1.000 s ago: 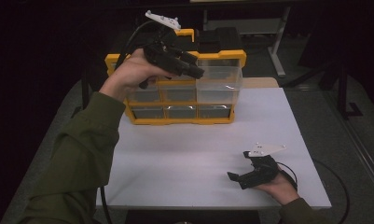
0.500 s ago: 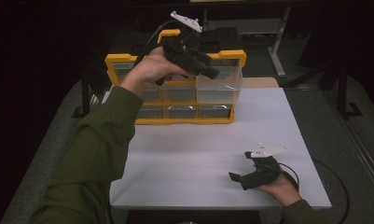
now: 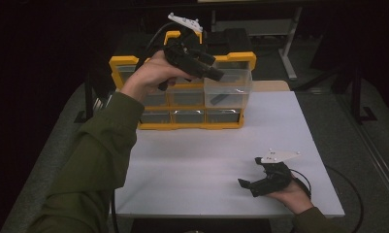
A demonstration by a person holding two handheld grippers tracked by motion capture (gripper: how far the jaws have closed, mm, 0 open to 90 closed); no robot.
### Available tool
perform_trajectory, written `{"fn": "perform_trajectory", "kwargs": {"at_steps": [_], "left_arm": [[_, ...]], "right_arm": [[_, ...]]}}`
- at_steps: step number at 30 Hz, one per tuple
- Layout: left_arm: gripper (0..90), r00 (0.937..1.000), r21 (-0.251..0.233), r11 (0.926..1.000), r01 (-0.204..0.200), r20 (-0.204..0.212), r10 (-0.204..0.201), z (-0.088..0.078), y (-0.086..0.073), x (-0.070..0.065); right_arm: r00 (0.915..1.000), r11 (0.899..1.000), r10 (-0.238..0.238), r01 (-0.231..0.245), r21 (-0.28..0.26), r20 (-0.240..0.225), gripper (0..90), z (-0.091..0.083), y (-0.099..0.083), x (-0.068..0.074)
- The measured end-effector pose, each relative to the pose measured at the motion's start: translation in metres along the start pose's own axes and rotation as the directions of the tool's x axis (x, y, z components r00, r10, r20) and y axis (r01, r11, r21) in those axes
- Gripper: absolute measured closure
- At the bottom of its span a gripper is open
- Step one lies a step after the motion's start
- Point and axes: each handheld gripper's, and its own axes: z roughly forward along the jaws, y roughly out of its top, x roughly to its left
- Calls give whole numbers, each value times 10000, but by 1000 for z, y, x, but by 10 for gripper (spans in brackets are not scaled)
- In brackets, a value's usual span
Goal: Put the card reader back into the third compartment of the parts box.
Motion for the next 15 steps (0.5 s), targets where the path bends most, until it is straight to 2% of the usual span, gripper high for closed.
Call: {"fn": "perform_trajectory", "kwargs": {"at_steps": [5,10,15], "left_arm": [[201,10000,62,10000,-4,-84,4,-10,-7,-2],[174,9995,-118,9999,81,-297,-85,-26,-22,-7],[150,9987,-268,9995,182,-473,-195,-35,-34,-10]], "right_arm": [[10000,10000,-30,30,18,45,0,0,-1,1],[10000,10000,-8,7,22,68,0,0,0,1],[10000,10000,-13,13,11,87,0,0,0,1]]}}
